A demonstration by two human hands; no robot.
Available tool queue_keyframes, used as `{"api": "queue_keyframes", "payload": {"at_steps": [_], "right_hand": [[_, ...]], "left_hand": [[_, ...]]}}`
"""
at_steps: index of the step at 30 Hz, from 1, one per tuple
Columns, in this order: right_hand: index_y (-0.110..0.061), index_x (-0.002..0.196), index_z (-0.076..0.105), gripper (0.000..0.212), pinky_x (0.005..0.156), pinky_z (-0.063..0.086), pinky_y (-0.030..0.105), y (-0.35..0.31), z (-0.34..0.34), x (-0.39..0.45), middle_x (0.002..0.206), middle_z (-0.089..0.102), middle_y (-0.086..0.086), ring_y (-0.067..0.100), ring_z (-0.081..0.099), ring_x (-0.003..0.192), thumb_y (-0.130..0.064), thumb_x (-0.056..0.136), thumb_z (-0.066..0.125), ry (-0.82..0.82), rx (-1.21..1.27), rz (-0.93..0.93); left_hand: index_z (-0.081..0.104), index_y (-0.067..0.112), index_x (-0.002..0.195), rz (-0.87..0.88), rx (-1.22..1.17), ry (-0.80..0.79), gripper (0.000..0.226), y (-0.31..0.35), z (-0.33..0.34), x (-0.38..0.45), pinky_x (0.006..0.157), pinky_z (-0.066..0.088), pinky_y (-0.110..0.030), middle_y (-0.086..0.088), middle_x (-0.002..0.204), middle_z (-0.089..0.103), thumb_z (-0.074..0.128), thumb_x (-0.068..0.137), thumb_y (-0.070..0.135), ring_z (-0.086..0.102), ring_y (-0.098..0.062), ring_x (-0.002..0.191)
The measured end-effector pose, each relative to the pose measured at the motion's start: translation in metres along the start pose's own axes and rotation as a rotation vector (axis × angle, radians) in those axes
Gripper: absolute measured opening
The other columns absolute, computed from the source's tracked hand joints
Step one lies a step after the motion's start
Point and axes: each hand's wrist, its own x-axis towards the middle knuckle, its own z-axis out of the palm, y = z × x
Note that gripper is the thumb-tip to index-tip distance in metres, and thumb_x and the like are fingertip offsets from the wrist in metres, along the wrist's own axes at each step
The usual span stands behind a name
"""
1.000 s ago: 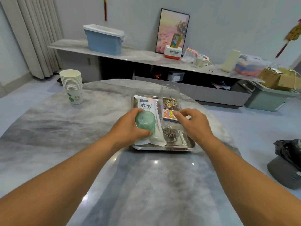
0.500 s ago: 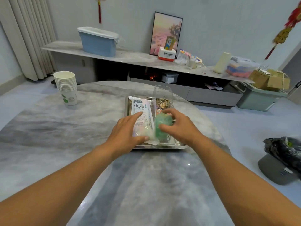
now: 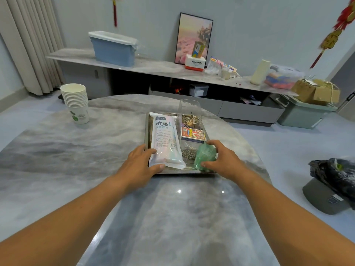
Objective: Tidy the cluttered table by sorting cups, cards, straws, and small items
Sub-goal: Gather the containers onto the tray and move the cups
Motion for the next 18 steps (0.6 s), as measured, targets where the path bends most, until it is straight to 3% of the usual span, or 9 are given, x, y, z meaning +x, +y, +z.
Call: {"api": "queue_keyframes", "payload": {"at_steps": [8,12,15,18], "right_hand": [[-0.042,0.132,0.04,0.072,0.077,0.059,0.041,-0.009,0.0,-0.004,0.118,0.061,-0.004,0.019,0.064,0.094,-0.04,0.072,0.081,0.052,-0.07,0.072],[-0.039,0.134,0.038,0.076,0.08,0.058,0.043,-0.017,-0.002,-0.004,0.122,0.053,0.0,0.023,0.062,0.095,-0.038,0.071,0.079,0.052,-0.154,0.145],[-0.037,0.142,0.036,0.088,0.1,0.048,0.048,-0.027,-0.001,-0.001,0.137,0.049,0.007,0.03,0.055,0.116,-0.062,0.07,0.08,0.051,-0.288,0.149],[-0.034,0.15,0.036,0.096,0.105,0.04,0.051,-0.052,-0.001,0.003,0.149,0.045,0.008,0.031,0.048,0.131,-0.08,0.072,0.067,0.151,-0.313,0.094]], "left_hand": [[0.029,0.026,0.155,-0.015,-0.097,0.03,0.07,0.0,-0.004,-0.001,0.111,0.037,-0.036,0.001,0.156,0.033,0.058,0.096,0.051,0.039,-0.018,0.138],[0.031,0.026,0.154,-0.08,-0.152,0.192,0.066,-0.004,-0.016,0.003,0.111,0.035,-0.036,-0.001,0.158,0.034,0.059,0.097,0.046,0.038,-0.02,0.142],[0.031,0.026,0.153,-0.192,-0.245,0.345,0.064,-0.025,-0.036,0.007,0.111,0.037,-0.039,-0.004,0.156,0.036,0.06,0.098,0.041,0.041,-0.024,0.14],[0.03,0.024,0.153,-0.326,-0.303,0.42,0.065,-0.057,-0.053,0.009,0.113,0.038,-0.042,-0.008,0.155,0.035,0.061,0.098,0.037,0.041,-0.028,0.139]]}}
